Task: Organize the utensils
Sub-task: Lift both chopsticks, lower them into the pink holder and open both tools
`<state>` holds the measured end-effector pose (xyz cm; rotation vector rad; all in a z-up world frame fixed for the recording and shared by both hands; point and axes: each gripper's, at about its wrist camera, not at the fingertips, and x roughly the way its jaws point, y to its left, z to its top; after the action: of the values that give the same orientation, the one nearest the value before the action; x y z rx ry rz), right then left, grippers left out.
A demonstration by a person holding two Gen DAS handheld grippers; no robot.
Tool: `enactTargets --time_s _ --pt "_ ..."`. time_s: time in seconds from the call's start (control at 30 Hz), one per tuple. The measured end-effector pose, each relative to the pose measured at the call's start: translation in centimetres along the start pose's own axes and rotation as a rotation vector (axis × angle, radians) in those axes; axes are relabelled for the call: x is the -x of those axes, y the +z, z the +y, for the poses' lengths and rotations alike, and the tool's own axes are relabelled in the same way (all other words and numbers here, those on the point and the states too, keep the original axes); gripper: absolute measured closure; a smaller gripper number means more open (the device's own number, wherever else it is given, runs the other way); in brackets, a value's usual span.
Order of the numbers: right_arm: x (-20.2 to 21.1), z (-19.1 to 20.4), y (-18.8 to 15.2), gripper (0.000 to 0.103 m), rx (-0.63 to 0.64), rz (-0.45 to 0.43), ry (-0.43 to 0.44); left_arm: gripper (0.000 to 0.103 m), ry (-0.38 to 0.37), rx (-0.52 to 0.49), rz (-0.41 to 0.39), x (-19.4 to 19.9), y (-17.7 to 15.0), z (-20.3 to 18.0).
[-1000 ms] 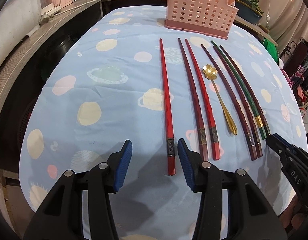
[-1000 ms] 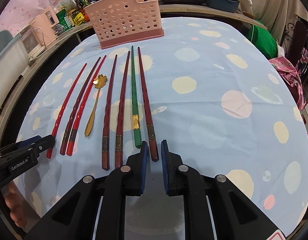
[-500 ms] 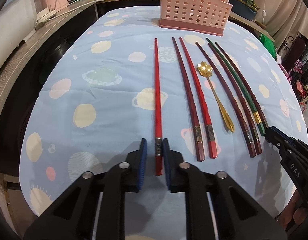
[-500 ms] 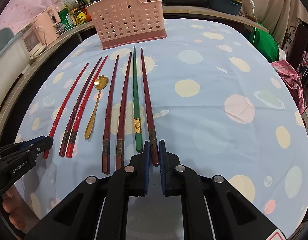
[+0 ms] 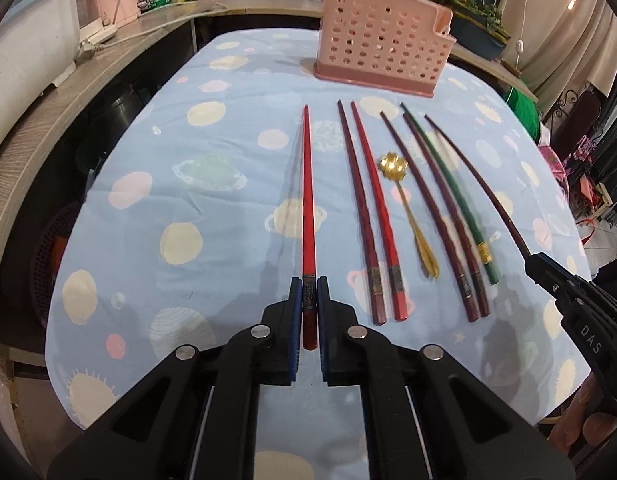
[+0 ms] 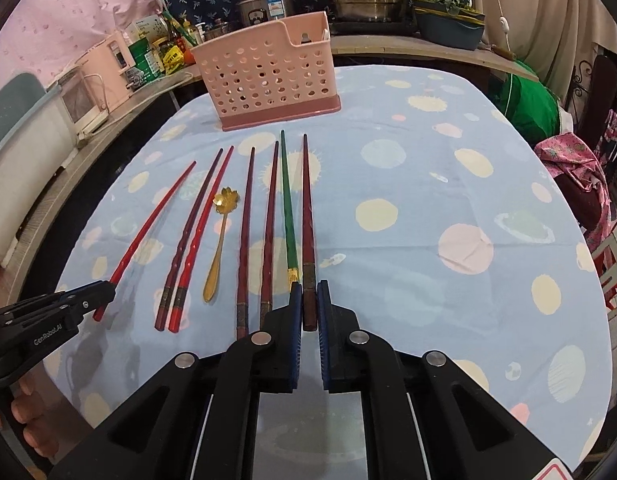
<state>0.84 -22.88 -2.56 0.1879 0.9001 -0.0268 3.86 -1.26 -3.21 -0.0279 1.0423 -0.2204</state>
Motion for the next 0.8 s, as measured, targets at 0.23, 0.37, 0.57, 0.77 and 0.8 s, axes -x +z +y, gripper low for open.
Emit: enactTargets --time_s 0.23,0.37,0.57,0.77,0.8 --pt "3.2 -0.6 2.6 0.096 -0.038 -0.085 0.024 0.096 -0.025 0.028 -0.082 3.3 2.4 0.5" --pt "4.8 -1.4 4.6 0.096 -0.068 -0.123 0.039 0.096 -0.037 0.039 -0.129 4.9 4.2 0.9" --pt "7.1 -2.0 8.2 0.096 -0.081 -0.206 0.048 0.096 -0.029 0.053 -0.217 7.1 7.9 1.4" --pt "8.5 -2.5 11.5 0.096 -0.088 -0.277 0.055 0.096 -0.026 0.055 -0.313 9.3 12.2 1.3" --pt "8.5 -2.5 12.0 0.096 -0.090 -0.284 0.058 0.096 -0.030 0.055 -0.330 9.6 13.0 1.2"
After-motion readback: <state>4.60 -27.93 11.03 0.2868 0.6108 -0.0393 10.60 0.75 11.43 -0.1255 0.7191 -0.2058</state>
